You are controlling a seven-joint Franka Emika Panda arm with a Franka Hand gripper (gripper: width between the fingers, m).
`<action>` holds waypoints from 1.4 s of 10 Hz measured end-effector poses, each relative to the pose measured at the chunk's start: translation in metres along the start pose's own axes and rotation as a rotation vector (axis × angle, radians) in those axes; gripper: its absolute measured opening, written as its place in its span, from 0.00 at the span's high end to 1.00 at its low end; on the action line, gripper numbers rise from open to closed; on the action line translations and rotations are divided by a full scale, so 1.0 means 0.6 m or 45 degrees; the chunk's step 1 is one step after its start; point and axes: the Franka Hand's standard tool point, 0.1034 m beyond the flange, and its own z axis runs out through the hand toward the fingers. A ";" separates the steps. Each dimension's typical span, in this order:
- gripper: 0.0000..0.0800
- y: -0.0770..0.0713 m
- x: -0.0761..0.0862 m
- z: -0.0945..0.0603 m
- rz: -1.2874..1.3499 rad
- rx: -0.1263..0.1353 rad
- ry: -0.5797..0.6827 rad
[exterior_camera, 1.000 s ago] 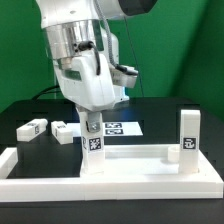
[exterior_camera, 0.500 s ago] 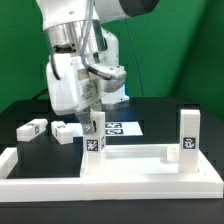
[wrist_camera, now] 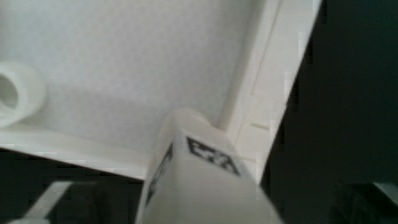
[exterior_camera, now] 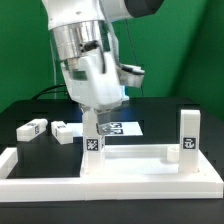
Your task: Assemble desk
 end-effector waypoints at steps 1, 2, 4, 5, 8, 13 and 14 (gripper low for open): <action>0.20 0.000 -0.001 0.001 -0.126 0.000 0.000; 0.19 0.000 0.000 0.001 -0.226 0.000 0.001; 0.19 0.003 0.008 -0.002 -0.729 -0.095 0.043; 0.19 0.002 0.009 -0.005 -0.888 -0.127 0.041; 0.19 0.005 0.017 -0.008 -1.159 -0.150 0.040; 0.64 0.007 0.020 -0.007 -0.890 -0.143 0.053; 0.64 0.007 0.020 -0.007 -0.805 -0.141 0.058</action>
Offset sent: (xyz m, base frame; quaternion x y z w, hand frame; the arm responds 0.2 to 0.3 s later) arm 0.0080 -0.0172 0.0035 -0.1267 0.0570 -0.4972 0.8564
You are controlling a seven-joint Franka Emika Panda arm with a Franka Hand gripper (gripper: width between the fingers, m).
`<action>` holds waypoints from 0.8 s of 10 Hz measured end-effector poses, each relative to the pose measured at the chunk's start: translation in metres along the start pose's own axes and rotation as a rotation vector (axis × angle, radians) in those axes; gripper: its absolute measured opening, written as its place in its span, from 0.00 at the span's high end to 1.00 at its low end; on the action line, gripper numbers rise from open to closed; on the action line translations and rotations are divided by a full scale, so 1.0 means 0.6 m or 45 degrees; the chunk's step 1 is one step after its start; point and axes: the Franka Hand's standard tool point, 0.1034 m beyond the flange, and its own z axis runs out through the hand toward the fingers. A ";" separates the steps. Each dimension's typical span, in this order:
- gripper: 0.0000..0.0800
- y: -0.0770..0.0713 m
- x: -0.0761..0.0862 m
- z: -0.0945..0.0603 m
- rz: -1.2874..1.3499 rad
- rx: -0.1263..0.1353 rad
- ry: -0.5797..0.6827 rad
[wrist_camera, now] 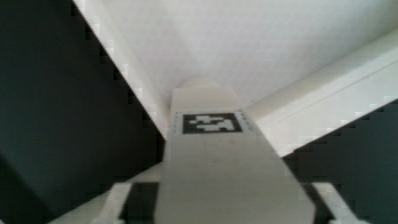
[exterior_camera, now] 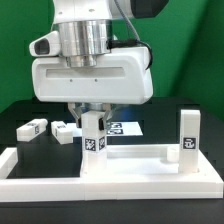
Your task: Assemble desk
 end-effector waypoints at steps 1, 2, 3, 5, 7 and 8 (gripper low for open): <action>0.64 0.001 0.001 0.000 0.135 0.004 -0.001; 0.64 0.002 0.002 0.000 0.355 0.011 -0.005; 0.64 0.003 0.001 0.000 0.540 0.021 -0.021; 0.64 0.003 0.000 0.001 0.923 0.062 -0.070; 0.64 0.000 0.000 0.001 1.300 0.109 -0.125; 0.64 0.001 0.001 0.001 1.396 0.116 -0.136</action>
Offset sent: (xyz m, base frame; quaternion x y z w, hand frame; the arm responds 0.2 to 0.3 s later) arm 0.0072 -0.0043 0.0039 0.0235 -0.0400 0.3264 0.9441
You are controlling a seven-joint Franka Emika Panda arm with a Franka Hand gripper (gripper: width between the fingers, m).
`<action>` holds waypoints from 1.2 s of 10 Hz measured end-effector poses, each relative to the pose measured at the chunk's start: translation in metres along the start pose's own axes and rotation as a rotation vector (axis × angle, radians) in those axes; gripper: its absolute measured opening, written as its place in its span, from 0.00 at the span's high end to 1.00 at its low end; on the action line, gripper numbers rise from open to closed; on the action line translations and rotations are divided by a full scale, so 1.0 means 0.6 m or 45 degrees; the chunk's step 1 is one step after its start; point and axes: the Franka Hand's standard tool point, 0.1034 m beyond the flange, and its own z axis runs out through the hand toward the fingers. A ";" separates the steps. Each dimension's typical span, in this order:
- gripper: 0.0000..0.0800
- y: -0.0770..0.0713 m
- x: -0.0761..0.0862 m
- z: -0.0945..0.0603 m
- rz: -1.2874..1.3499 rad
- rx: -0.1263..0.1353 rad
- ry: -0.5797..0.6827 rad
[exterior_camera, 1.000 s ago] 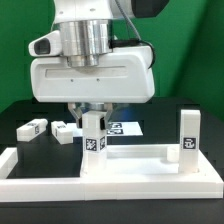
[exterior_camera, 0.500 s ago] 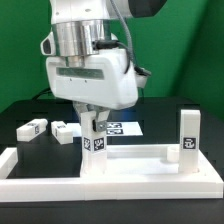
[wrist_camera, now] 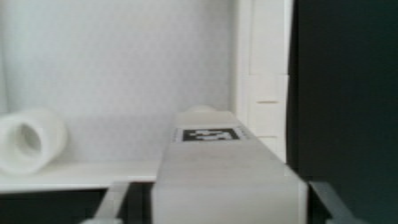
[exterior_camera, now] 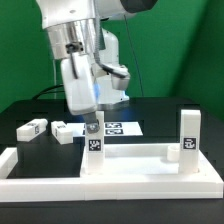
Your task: Assemble desk
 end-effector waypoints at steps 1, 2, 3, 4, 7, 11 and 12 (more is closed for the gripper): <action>0.64 0.000 0.000 0.000 0.048 0.002 0.002; 0.64 -0.001 0.000 -0.001 0.076 0.002 0.004; 0.64 -0.001 0.000 -0.001 0.118 0.003 0.007; 0.54 0.000 -0.001 0.000 0.149 0.002 0.006; 0.23 0.000 -0.004 0.001 0.136 0.001 0.005; 0.19 -0.004 -0.063 -0.040 0.078 0.036 -0.020; 0.19 -0.004 -0.061 -0.037 0.073 0.035 -0.018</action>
Offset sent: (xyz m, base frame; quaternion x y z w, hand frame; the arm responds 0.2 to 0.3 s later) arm 0.0000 0.0000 0.0000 0.0000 0.0000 0.1296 0.9916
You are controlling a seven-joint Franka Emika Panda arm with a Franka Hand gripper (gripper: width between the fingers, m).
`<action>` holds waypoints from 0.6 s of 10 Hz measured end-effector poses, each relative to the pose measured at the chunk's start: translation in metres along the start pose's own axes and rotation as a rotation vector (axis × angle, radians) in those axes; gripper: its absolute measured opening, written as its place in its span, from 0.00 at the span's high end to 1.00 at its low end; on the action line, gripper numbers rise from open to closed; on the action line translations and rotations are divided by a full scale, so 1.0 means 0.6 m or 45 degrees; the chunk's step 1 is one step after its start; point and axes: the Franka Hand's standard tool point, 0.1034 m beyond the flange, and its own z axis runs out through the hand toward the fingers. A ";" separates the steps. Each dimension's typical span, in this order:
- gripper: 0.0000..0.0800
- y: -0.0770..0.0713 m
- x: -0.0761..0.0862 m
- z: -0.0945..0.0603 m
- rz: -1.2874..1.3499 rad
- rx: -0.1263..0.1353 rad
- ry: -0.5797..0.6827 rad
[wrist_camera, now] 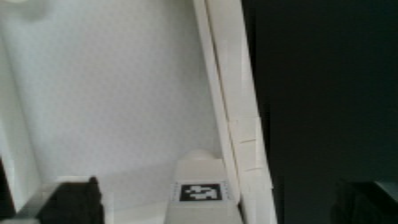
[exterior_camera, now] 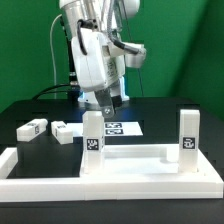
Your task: Assemble desk
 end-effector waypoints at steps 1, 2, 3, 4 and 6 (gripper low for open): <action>0.19 0.000 0.000 0.001 -0.001 -0.001 0.000; 0.19 0.000 -0.001 0.001 -0.002 -0.001 0.000; 0.19 0.001 -0.001 0.001 -0.003 -0.001 0.000; 0.19 0.004 -0.010 0.005 -0.007 -0.007 -0.002; 0.19 0.040 -0.060 0.029 -0.063 -0.044 -0.007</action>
Offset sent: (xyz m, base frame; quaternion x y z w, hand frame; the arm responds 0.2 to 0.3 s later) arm 0.0000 0.0000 0.0000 0.0000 0.0000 0.0000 1.0000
